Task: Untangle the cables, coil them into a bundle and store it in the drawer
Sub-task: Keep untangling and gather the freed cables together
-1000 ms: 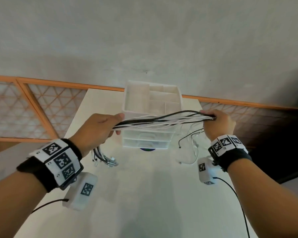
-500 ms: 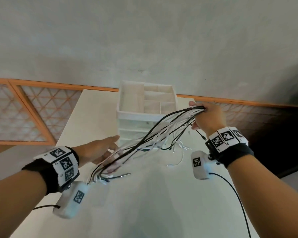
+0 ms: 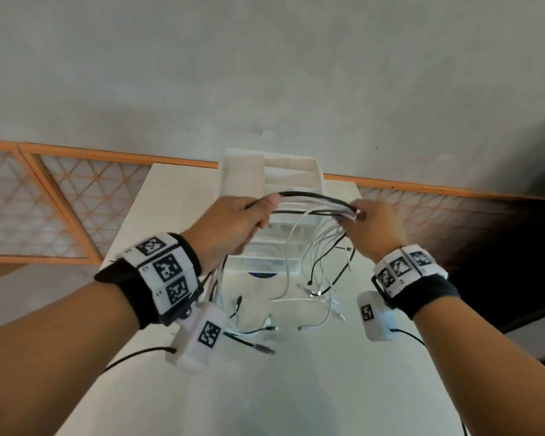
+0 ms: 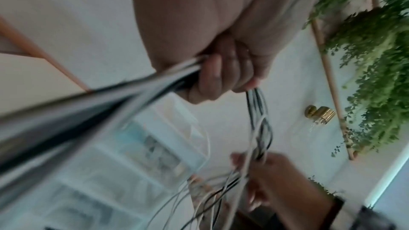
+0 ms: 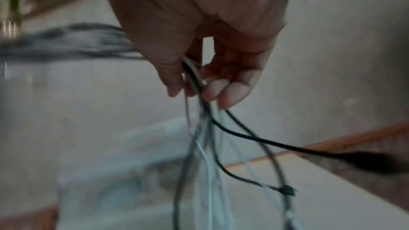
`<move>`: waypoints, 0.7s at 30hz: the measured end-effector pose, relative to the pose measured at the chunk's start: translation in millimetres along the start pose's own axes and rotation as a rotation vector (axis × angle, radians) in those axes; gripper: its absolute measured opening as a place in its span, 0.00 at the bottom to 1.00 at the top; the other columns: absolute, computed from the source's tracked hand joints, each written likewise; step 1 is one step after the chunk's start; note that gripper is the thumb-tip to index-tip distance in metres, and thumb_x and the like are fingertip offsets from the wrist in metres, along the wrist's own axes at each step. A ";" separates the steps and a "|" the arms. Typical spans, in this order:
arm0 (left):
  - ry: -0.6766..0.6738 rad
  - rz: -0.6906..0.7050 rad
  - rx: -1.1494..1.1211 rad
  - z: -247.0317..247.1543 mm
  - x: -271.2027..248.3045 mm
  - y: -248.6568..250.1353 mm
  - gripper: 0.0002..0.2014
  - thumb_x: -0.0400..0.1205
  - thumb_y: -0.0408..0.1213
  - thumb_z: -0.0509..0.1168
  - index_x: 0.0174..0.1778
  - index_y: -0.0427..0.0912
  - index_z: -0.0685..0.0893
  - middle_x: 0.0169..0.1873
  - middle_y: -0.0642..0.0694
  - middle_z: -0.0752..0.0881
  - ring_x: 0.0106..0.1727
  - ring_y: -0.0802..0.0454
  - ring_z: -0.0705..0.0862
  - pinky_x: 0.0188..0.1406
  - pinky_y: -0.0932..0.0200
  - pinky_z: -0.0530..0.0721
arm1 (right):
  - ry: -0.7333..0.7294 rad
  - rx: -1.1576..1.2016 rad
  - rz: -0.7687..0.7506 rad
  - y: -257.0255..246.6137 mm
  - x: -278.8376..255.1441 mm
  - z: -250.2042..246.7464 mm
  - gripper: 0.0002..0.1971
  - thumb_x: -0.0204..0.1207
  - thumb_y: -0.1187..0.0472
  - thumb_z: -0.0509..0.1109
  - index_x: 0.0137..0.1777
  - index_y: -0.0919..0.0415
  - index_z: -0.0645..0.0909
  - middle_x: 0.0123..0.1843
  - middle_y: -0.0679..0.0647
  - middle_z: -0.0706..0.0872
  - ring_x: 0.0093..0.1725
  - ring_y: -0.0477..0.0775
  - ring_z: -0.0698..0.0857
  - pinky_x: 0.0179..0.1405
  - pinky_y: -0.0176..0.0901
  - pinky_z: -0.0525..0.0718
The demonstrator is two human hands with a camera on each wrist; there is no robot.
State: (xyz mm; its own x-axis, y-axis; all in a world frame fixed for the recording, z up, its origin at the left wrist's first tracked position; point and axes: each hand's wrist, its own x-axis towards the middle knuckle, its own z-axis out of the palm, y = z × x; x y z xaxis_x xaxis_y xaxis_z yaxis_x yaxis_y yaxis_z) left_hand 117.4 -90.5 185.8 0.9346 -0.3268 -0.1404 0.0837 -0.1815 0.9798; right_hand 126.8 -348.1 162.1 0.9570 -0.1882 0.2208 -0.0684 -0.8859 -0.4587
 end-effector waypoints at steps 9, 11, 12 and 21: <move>-0.056 -0.055 0.172 -11.0 3.1 -13.2 0.26 0.76 0.63 0.68 0.50 0.40 0.86 0.29 0.47 0.76 0.23 0.54 0.63 0.20 0.63 0.61 | -0.088 0.003 0.071 15.3 -8.4 25.8 0.18 0.79 0.52 0.65 0.32 0.61 0.82 0.27 0.59 0.88 0.34 0.62 0.89 0.44 0.54 0.88; -0.184 -0.115 0.219 -8.7 0.1 -24.1 0.27 0.70 0.64 0.73 0.57 0.49 0.86 0.34 0.47 0.84 0.23 0.55 0.66 0.20 0.63 0.63 | -0.089 -0.016 0.063 6.9 -3.8 15.7 0.16 0.76 0.57 0.63 0.30 0.62 0.82 0.27 0.59 0.88 0.33 0.63 0.90 0.42 0.56 0.89; -0.246 -0.154 0.225 -5.8 -1.2 -29.9 0.28 0.68 0.63 0.75 0.59 0.50 0.85 0.35 0.47 0.86 0.23 0.55 0.66 0.21 0.63 0.64 | -0.087 -0.019 0.062 0.1 -2.1 10.2 0.14 0.75 0.60 0.63 0.30 0.62 0.82 0.27 0.58 0.88 0.33 0.63 0.90 0.40 0.56 0.90; -0.520 -0.145 0.016 39.7 -1.2 -43.7 0.27 0.67 0.52 0.82 0.64 0.59 0.86 0.23 0.51 0.65 0.30 0.46 0.54 0.30 0.52 0.54 | 0.117 -0.070 -0.068 -57.5 4.8 -28.3 0.19 0.60 0.56 0.51 0.26 0.65 0.81 0.23 0.62 0.84 0.28 0.63 0.85 0.35 0.47 0.84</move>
State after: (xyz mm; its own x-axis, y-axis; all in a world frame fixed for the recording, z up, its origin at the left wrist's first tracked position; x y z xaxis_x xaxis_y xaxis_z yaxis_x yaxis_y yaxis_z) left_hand 98.9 -118.9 137.5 0.6191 -0.7124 -0.3305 0.1903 -0.2722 0.9432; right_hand 127.4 -310.1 213.9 0.9209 -0.1713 0.3501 -0.0280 -0.9250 -0.3790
